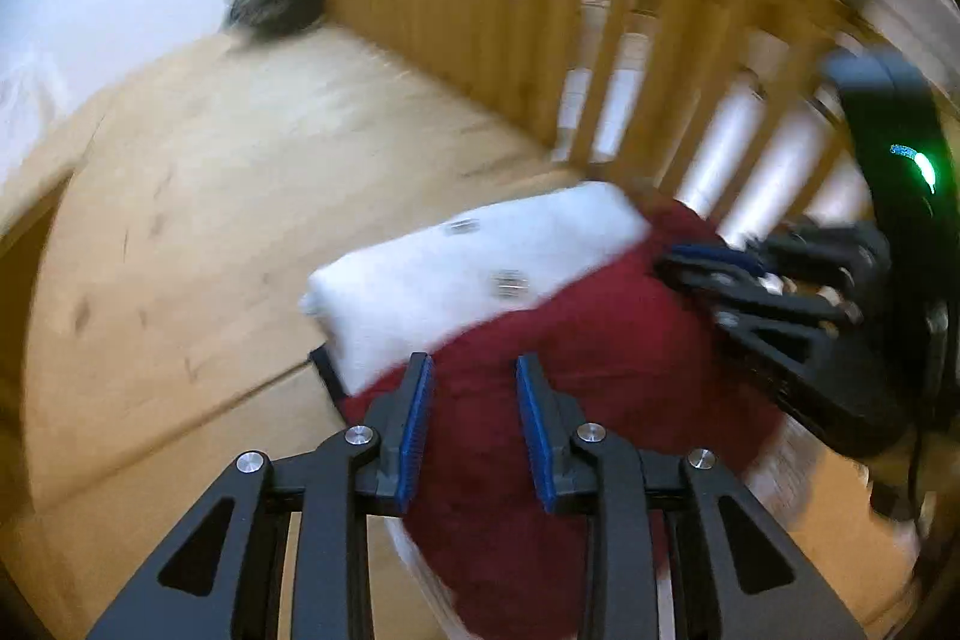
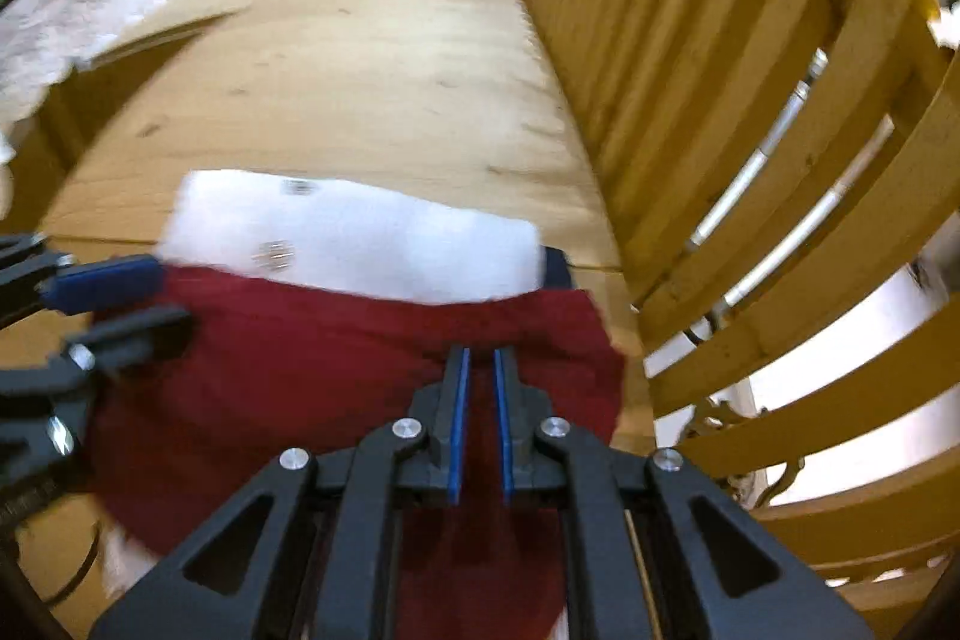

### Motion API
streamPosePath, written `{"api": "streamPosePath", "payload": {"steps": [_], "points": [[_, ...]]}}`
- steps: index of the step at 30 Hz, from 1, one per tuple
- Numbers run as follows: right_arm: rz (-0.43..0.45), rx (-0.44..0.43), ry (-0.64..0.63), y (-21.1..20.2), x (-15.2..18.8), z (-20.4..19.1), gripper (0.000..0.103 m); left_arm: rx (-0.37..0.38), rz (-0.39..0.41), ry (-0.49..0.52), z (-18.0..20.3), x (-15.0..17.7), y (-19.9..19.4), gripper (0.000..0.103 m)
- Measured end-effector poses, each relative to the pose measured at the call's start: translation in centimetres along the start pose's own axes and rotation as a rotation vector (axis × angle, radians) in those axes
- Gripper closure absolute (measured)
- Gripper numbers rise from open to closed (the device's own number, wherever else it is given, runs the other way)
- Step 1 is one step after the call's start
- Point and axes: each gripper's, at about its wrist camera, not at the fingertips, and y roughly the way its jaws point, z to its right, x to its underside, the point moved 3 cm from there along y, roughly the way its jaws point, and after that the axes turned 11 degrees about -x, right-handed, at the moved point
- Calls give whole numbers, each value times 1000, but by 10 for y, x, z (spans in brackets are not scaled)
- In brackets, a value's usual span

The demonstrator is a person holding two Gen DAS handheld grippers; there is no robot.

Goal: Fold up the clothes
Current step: 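Smooth the T-shirt flat on the stack with both tools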

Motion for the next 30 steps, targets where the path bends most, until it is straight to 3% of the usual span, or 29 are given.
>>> {"api": "streamPosePath", "payload": {"steps": [2, 5, 9, 13, 16, 19, 25, 28, 30], "points": [[-6, -6, 12, 5, -1, 3, 94, 8, -6, -41, -10, 2, 6, 72], [4, -26, 29, -5, -3, 7, 94, 0, 8, -17, -13, 4, -5, 72], [65, -34, 17, -44, 3, 9, 94, -4, 55, 52, -9, 13, -44, 75], [42, -38, 2, -45, 12, 7, 94, 26, 46, 150, 16, 35, -65, 74], [24, -41, -9, -46, 19, 6, 93, -26, 1, 203, 24, 44, -41, 72], [6, -44, -21, -47, 26, 5, 93, 10, -38, 139, 13, 52, -24, 72], [-28, -84, -36, -58, 49, 3, 93, 3, 73, 167, 14, 36, -59, 74], [-50, -119, -42, -65, 67, 0, 93, -22, 51, 193, 19, 33, -47, 72], [-95, -71, -73, -46, 78, -2, 93, -66, 5, 196, 19, 35, -29, 72]]}}
